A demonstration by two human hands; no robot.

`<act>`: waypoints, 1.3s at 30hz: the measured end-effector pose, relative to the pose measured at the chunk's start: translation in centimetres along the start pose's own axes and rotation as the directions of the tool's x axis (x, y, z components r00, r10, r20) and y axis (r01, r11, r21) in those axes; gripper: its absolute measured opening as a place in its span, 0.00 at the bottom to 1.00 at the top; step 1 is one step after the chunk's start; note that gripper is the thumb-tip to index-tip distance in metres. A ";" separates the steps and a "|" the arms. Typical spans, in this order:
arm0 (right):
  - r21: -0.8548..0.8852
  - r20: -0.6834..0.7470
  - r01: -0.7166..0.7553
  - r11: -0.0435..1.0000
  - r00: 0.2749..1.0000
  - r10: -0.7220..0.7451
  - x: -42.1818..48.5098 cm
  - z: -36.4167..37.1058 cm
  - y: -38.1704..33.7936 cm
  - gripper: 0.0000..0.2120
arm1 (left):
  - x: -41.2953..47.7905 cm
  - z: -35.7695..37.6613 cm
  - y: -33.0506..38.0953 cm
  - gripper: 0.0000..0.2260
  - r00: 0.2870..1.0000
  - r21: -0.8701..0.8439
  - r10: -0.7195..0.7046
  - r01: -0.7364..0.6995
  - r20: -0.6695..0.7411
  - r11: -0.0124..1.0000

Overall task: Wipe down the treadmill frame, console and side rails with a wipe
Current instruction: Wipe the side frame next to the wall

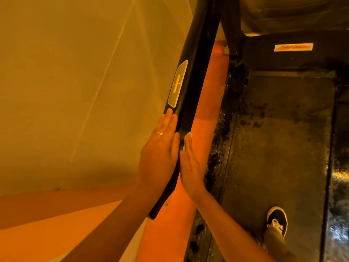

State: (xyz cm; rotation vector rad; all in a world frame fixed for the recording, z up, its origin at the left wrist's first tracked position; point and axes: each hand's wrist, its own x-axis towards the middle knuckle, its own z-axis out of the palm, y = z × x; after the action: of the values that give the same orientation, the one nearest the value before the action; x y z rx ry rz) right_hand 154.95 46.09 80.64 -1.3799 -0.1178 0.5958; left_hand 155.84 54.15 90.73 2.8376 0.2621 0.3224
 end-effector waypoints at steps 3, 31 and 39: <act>0.018 0.046 -0.024 1.000 0.999 0.023 -1.0 0.7 0.6 0.25 | 0.0 -0.2 -0.1 0.21 1.000 -0.018 -0.012 0.012 -0.012 1.000; 0.128 0.069 -0.036 0.991 0.997 0.027 -6.1 1.9 2.5 0.24 | 0.1 -1.0 0.5 0.21 0.999 0.007 -0.010 0.009 0.050 1.000; 0.200 -0.029 -0.061 0.978 0.997 0.068 -4.1 1.8 1.5 0.23 | -9.1 -2.6 -1.3 0.23 0.993 -0.056 -0.014 0.021 0.117 0.998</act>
State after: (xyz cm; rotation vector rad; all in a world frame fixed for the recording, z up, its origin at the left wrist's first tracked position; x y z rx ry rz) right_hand 150.23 45.89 80.67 -1.2026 0.0154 0.6197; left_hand 146.34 54.11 91.01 2.7839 0.2490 0.1567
